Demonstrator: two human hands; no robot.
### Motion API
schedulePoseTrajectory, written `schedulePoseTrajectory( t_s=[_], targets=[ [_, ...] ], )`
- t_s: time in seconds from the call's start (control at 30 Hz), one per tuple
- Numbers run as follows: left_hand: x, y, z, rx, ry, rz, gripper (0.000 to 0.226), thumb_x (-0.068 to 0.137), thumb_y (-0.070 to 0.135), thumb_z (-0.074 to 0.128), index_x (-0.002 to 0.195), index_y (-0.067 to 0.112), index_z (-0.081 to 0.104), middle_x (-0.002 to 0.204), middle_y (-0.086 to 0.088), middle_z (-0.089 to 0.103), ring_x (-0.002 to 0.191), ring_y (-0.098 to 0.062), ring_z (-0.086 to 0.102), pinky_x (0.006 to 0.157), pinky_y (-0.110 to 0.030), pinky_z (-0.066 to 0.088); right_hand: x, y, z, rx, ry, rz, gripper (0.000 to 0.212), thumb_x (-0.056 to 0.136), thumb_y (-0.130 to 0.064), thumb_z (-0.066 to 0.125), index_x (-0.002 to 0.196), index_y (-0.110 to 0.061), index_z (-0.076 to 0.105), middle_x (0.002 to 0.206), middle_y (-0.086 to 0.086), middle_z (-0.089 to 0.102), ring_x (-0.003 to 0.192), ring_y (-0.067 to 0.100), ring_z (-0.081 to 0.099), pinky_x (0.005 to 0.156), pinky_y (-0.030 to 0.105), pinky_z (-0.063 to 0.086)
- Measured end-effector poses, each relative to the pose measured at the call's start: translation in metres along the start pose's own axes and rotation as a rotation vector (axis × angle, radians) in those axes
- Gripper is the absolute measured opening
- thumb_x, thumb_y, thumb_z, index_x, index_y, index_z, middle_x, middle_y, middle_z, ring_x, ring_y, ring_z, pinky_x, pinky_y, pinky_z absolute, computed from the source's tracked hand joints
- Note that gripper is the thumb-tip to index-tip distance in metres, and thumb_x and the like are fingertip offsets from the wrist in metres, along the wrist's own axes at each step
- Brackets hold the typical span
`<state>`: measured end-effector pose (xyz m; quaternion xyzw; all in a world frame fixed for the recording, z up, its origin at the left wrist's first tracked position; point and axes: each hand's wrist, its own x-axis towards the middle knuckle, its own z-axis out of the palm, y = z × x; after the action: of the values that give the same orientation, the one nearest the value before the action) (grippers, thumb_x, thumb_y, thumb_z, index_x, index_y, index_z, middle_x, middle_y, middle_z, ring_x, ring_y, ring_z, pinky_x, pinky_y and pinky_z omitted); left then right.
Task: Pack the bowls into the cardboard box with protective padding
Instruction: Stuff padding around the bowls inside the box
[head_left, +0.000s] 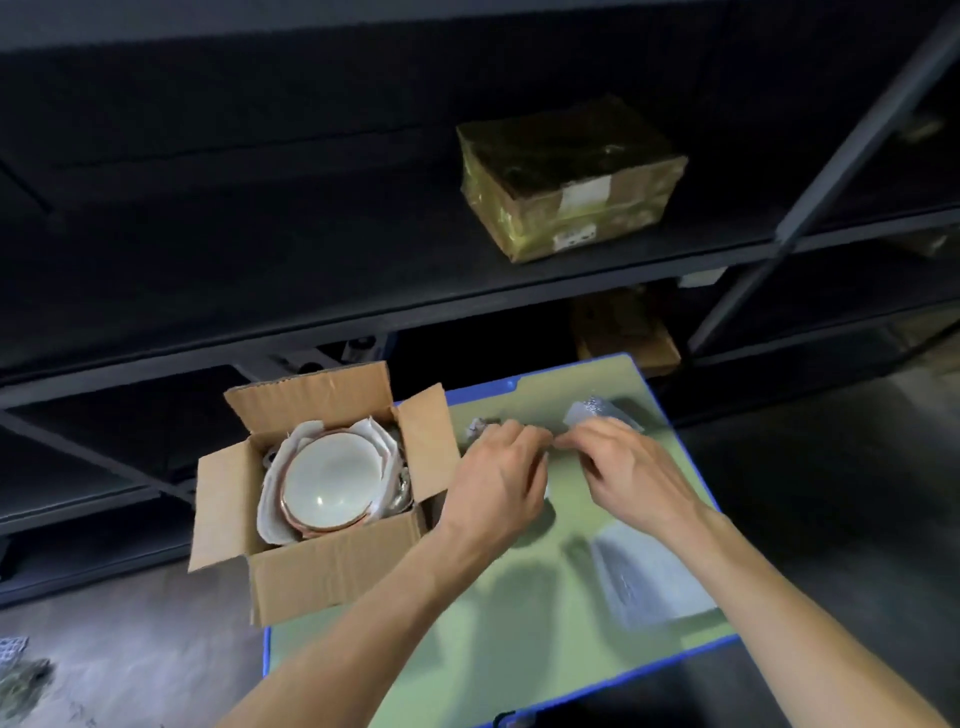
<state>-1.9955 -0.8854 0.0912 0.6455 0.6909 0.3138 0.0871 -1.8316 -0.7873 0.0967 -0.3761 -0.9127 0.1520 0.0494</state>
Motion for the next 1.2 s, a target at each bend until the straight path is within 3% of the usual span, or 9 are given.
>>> schedulePoseTrajectory(
  t_s=[0.1, 0.17, 0.37, 0.6, 0.67, 0.77, 0.93, 1.1, 1.2],
  targets=[
    [0.017, 0.013, 0.030, 0.022, -0.119, -0.003, 0.027, 0.091, 0.024, 0.052, 0.114, 0.015, 0.063, 0.098, -0.007, 0.063, 0.087, -0.030, 0.059, 0.077, -0.041, 0.050, -0.011, 0.039, 0.001, 0.006, -0.044, 0.086, 0.043, 0.092, -0.014, 0.053, 0.131, -0.031, 0.058, 0.124, -0.009, 0.061, 0.117, 0.018, 0.054, 0.084, 0.042, 0.053],
    [0.028, 0.015, 0.049, 0.069, -0.228, -0.036, 0.033, 0.091, 0.027, 0.049, 0.117, 0.012, 0.062, 0.106, -0.009, 0.062, 0.092, -0.032, 0.057, 0.081, -0.043, 0.050, -0.016, 0.061, 0.001, -0.001, -0.084, 0.145, 0.044, 0.094, -0.016, 0.053, 0.137, -0.027, 0.053, 0.128, -0.006, 0.058, 0.121, 0.020, 0.051, 0.090, 0.039, 0.050],
    [0.056, 0.016, 0.091, 0.193, -0.430, -0.081, 0.048, 0.093, 0.025, 0.054, 0.138, 0.011, 0.048, 0.134, -0.008, 0.051, 0.118, -0.032, 0.050, 0.100, -0.041, 0.042, -0.001, 0.109, 0.015, -0.020, -0.245, 0.271, 0.065, 0.095, -0.043, 0.057, 0.150, -0.017, 0.034, 0.143, 0.001, 0.042, 0.131, 0.026, 0.039, 0.099, 0.043, 0.046],
    [0.079, 0.004, 0.122, 0.257, -0.588, -0.159, 0.062, 0.093, 0.025, 0.053, 0.150, 0.015, 0.031, 0.150, -0.007, 0.038, 0.132, -0.031, 0.042, 0.106, -0.045, 0.042, 0.046, 0.128, 0.040, 0.006, -0.335, 0.400, 0.086, 0.092, -0.059, 0.057, 0.153, -0.007, 0.025, 0.149, 0.013, 0.039, 0.134, 0.034, 0.037, 0.104, 0.041, 0.038],
    [0.080, 0.003, 0.127, 0.243, -0.608, -0.172, 0.062, 0.093, 0.024, 0.053, 0.150, 0.016, 0.031, 0.151, -0.006, 0.039, 0.131, -0.031, 0.043, 0.106, -0.044, 0.042, 0.054, 0.131, 0.050, 0.000, -0.354, 0.421, 0.081, 0.091, -0.058, 0.058, 0.149, -0.007, 0.033, 0.145, 0.015, 0.045, 0.130, 0.036, 0.042, 0.102, 0.040, 0.038],
    [0.075, 0.004, 0.133, 0.215, -0.634, -0.169, 0.061, 0.093, 0.024, 0.052, 0.150, 0.015, 0.032, 0.152, -0.007, 0.038, 0.132, -0.032, 0.043, 0.108, -0.042, 0.040, 0.055, 0.133, 0.065, 0.000, -0.354, 0.425, 0.055, 0.092, -0.048, 0.061, 0.130, -0.010, 0.047, 0.132, 0.016, 0.053, 0.122, 0.035, 0.047, 0.097, 0.040, 0.040],
    [0.070, 0.000, 0.137, 0.189, -0.608, -0.153, 0.059, 0.094, 0.024, 0.053, 0.149, 0.015, 0.035, 0.151, -0.008, 0.040, 0.132, -0.031, 0.043, 0.108, -0.041, 0.040, 0.043, 0.133, 0.070, 0.127, -0.312, 0.453, 0.028, 0.094, -0.034, 0.060, 0.110, -0.013, 0.050, 0.118, 0.012, 0.060, 0.113, 0.033, 0.056, 0.084, 0.038, 0.044],
    [0.068, 0.000, 0.129, 0.118, -0.441, -0.160, 0.055, 0.091, 0.024, 0.055, 0.144, 0.017, 0.041, 0.128, -0.008, 0.047, 0.114, -0.030, 0.051, 0.092, -0.041, 0.049, 0.037, 0.132, 0.042, 0.355, -0.344, 0.467, 0.014, 0.092, -0.020, 0.054, 0.105, -0.021, 0.050, 0.100, 0.004, 0.065, 0.096, 0.029, 0.060, 0.073, 0.037, 0.047],
    [0.071, 0.000, 0.114, 0.064, -0.323, -0.164, 0.057, 0.093, 0.027, 0.054, 0.145, 0.017, 0.034, 0.128, -0.006, 0.042, 0.113, -0.029, 0.050, 0.090, -0.042, 0.050, 0.033, 0.126, 0.017, 0.399, -0.391, 0.378, 0.019, 0.089, -0.018, 0.051, 0.104, -0.029, 0.055, 0.094, -0.003, 0.065, 0.087, 0.021, 0.061, 0.070, 0.033, 0.048]
  ],
)
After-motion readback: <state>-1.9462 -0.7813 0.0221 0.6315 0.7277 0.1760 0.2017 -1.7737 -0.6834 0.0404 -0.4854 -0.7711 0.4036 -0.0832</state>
